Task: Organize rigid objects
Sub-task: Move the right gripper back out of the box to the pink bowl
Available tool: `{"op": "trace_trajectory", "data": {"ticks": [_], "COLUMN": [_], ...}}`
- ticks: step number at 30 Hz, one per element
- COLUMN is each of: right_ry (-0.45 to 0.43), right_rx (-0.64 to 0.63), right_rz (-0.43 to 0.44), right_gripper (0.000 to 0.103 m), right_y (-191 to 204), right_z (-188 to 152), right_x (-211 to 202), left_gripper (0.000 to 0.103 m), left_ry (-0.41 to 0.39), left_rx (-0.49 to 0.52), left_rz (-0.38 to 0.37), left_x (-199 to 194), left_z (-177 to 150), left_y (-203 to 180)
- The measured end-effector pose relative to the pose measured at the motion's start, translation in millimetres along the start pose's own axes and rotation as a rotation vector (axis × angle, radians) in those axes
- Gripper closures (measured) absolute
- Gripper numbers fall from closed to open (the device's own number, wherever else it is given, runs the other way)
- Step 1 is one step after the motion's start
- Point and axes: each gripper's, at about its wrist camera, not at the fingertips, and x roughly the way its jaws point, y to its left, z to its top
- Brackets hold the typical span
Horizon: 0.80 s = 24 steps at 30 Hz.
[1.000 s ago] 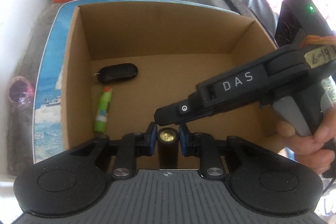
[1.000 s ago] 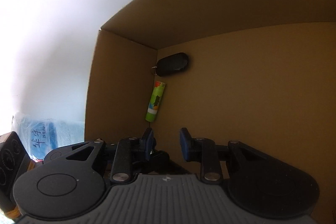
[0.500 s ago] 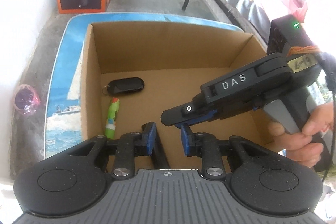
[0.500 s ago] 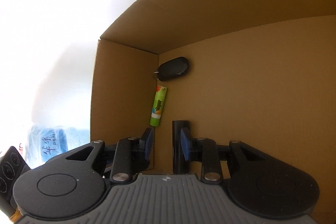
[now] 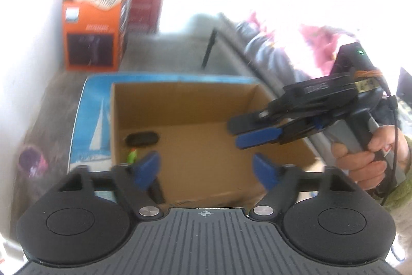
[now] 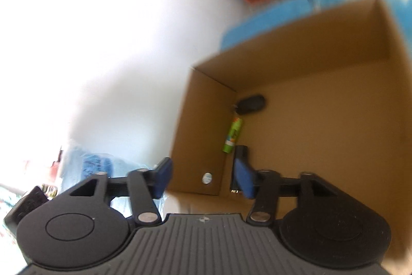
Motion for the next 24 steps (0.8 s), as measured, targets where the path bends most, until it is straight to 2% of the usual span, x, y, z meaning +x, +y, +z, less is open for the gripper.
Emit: {"op": "trace_trajectory", "data": {"ticks": [2,4,5,7,8,10,13,17,19,24], "right_ry": [-0.063,-0.14,-0.18,-0.256,-0.291,-0.341,-0.393,-0.429,-0.434,-0.453], "right_rx": [-0.042,-0.085,-0.114,-0.167,-0.195,-0.251,-0.311,-0.344,-0.372,-0.466], "right_rz": [0.008,0.0,-0.012,-0.073,-0.113,-0.205,-0.358,-0.552,-0.621,-0.702], "right_gripper": [0.037,0.025,0.021,0.003,0.001,0.0,0.0,0.0,0.0,0.0], "right_y": [8.3,15.2,18.7,24.3,26.7,30.9,33.7,35.5,37.7,48.5], "right_z": [-18.0,-39.6,-51.5,-77.5,-91.1,-117.7,-157.1,-192.7,-204.1,-217.4], "right_x": [-30.3,-58.7,-71.6,-92.0,-99.9,-110.8,-115.5,-105.3,-95.7,-78.0], "left_gripper": [0.003,0.002,0.002,0.002,0.0,0.0,0.0,0.0,0.0,0.0], "left_ry": [-0.037,-0.063,-0.08,-0.149,-0.18,-0.191,-0.144,-0.107,-0.095,-0.112], "left_rx": [0.001,-0.016,-0.026,-0.058,-0.077,-0.121,-0.162,-0.114,-0.089,-0.098], "left_rz": [-0.037,-0.064,-0.065,-0.025,-0.016,-0.032,-0.068,-0.062,-0.074,-0.119], "left_x": [-11.8,-18.8,-22.3,-29.8,-33.7,-36.2,-31.7,-25.0,-21.5,-17.7], "left_z": [-10.2,-21.8,-26.6,-38.4,-45.7,-56.6,-72.0,-93.2,-102.0,-124.6], "left_y": [-6.1,-10.1,-10.9,-15.0,-14.7,-12.9,-9.2,-14.7,-18.5,-11.4]}}
